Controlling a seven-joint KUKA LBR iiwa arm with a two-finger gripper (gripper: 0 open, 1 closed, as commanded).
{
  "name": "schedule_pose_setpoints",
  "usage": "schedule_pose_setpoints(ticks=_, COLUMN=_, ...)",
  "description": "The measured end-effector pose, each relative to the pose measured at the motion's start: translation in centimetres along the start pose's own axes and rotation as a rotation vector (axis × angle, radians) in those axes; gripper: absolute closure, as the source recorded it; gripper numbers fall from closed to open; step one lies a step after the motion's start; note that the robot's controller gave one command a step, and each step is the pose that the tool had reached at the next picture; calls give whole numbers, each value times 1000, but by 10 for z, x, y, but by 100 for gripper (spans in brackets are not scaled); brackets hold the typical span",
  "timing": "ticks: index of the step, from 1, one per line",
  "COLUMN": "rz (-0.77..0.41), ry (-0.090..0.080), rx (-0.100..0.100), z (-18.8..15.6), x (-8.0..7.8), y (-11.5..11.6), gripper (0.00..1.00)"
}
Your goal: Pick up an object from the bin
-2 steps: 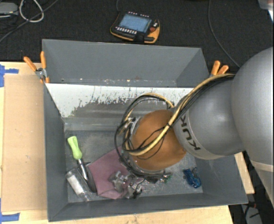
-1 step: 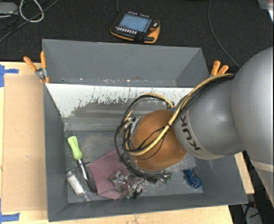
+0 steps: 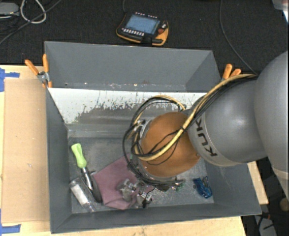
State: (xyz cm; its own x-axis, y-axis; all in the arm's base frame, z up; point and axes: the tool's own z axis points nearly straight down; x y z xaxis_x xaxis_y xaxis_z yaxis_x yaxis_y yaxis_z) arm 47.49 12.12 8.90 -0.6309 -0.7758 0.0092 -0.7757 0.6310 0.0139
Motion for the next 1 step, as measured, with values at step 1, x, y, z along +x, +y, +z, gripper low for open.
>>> schedule_pose_setpoints(ticks=1, rz=1, ry=-3, rx=2, z=-18, x=-1, y=0, gripper=100)
